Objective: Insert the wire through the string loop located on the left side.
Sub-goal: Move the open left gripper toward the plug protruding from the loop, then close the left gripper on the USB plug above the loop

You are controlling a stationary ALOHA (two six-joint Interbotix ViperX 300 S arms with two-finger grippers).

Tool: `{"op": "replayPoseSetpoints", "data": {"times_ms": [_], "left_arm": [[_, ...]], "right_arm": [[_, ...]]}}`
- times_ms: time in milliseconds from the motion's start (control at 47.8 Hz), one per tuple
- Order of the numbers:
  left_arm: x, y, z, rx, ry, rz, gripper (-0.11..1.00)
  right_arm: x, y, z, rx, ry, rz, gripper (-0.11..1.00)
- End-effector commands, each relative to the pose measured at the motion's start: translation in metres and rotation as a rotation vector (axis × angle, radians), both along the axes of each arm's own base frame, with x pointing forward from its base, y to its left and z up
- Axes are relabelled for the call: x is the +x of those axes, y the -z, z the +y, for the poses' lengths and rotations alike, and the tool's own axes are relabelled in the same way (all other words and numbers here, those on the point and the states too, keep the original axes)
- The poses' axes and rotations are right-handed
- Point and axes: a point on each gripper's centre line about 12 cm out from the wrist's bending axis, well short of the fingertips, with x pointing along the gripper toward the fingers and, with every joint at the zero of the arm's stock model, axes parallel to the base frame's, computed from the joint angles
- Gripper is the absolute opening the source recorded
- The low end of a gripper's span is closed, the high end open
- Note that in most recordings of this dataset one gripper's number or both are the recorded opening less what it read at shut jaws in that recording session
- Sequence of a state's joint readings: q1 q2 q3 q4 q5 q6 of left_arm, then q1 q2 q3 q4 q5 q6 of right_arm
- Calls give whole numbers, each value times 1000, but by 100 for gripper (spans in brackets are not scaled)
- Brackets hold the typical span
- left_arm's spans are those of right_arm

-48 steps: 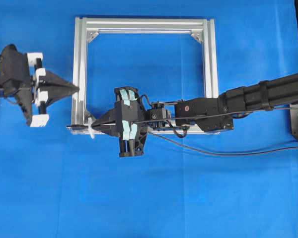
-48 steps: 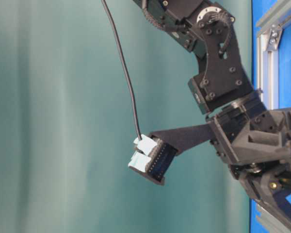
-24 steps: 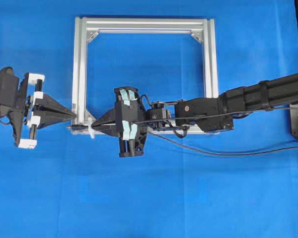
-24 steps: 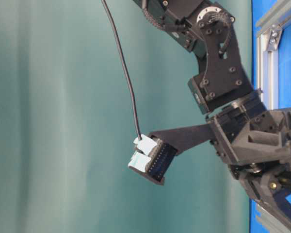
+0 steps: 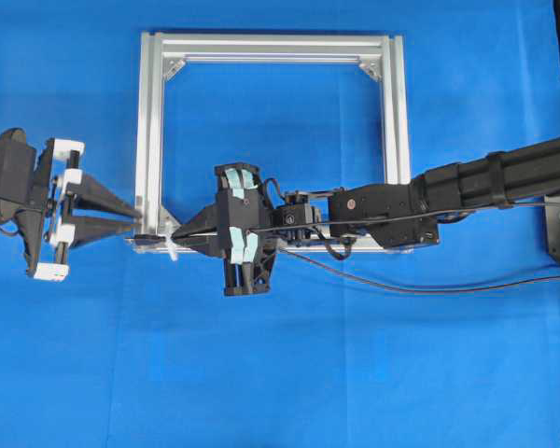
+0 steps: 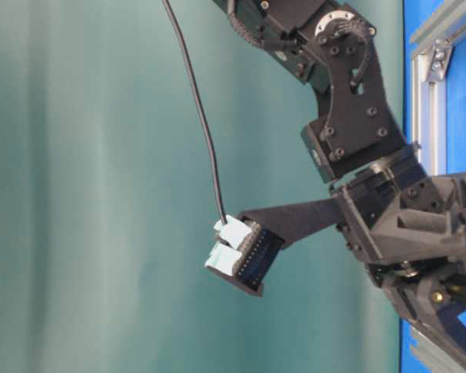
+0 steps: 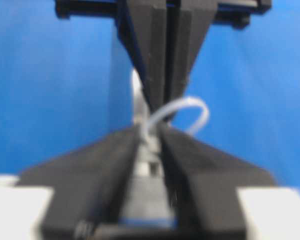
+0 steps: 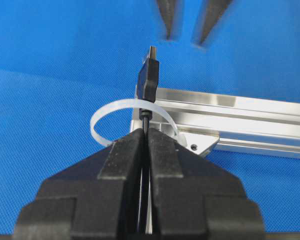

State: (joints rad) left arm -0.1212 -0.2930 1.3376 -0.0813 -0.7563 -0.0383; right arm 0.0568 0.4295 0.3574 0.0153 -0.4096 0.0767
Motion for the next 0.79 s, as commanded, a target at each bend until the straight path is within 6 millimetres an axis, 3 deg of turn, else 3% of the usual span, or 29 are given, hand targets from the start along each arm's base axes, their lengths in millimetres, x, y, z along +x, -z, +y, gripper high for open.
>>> {"op": "replayPoseSetpoints", "data": {"times_ms": [0, 125, 230, 523, 774], "left_arm": [[3, -5, -2, -2, 10, -18, 36], [4, -5, -6, -4, 23, -17, 75], [5, -5, -7, -6, 26, -15, 92], [10, -2, -9, -5, 31, 13, 90], [20, 29, -13, 11, 39, 133, 90]], "right_arm": [[4, -16, -1, 1, 1, -44, 0], [4, -16, 0, 0, 0, -43, 0], [4, -16, -1, 1, 1, -44, 0], [4, -16, -1, 1, 1, -43, 0], [4, -16, -1, 1, 3, -43, 0]]}}
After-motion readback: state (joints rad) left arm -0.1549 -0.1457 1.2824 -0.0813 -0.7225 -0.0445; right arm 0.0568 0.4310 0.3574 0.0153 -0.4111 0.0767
